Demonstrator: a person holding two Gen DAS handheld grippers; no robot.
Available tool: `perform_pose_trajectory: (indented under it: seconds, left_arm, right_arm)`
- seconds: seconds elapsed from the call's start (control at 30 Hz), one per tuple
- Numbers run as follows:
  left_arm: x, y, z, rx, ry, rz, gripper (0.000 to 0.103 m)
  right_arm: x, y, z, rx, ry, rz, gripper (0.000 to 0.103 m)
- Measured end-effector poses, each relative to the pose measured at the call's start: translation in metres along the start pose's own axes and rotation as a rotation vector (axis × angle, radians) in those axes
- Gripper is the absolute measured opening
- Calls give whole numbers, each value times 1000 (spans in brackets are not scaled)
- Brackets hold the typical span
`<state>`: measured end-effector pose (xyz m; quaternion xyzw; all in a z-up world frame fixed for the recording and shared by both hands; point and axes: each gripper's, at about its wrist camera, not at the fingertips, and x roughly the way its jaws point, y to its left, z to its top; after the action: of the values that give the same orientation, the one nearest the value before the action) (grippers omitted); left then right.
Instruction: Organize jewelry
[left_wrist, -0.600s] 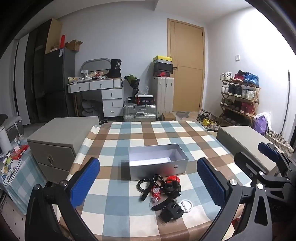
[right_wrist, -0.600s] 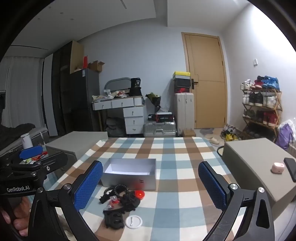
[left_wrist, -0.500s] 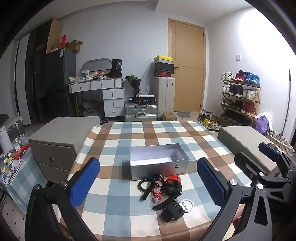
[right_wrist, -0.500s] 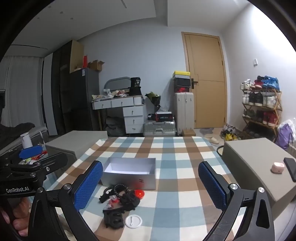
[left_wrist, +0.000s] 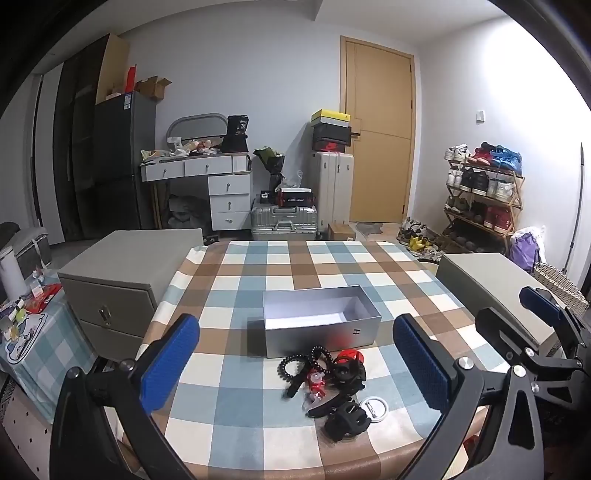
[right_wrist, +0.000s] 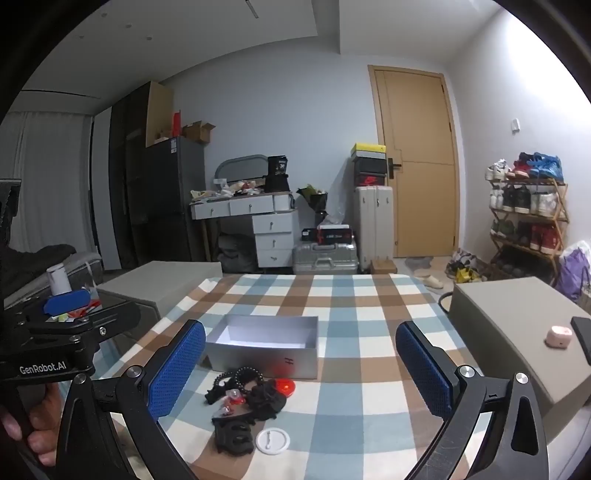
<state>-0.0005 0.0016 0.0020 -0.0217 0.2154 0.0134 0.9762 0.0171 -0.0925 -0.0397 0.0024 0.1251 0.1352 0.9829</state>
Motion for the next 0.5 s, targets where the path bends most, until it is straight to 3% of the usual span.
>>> perform_pose_trajectory:
  seconds: [0.5]
  left_arm:
    - [1, 2, -3, -6, -4, -17, 102]
  right_arm:
    - [-2, 3, 0, -23, 4, -22, 103]
